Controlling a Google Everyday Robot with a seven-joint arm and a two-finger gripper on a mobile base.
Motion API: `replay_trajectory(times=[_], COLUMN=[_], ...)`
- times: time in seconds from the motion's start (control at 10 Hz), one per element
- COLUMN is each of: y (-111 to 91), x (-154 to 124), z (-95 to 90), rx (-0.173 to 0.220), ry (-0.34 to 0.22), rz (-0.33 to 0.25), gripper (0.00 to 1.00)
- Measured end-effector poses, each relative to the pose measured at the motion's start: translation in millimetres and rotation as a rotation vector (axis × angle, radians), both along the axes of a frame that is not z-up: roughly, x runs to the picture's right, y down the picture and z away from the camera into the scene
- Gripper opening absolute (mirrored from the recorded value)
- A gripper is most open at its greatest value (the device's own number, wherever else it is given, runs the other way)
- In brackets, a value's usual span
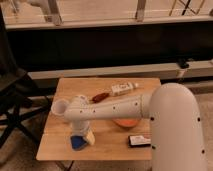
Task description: Place the white sponge in the ceramic cup
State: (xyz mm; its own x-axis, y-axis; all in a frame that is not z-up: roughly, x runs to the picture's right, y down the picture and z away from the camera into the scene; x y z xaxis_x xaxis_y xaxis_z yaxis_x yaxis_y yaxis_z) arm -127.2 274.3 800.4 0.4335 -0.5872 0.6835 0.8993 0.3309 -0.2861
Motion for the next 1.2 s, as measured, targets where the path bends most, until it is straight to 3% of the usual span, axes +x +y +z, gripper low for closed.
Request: replay_trajectory(times=[0.2, 0.6, 0.9, 1.2], y=[0.0, -1.3, -2.5, -8.0], x=[-1.1, -0.5, -0.3, 3.6], z=[0.5, -0.8, -1.5, -1.5], rx=[-0.003, -0.012, -0.015, -0.011], ry=[0.0, 0.002, 0.003, 0.007], rz=[-0.004, -0.008, -0.011, -0.014], gripper=[0.79, 0.61, 0.41, 0.1])
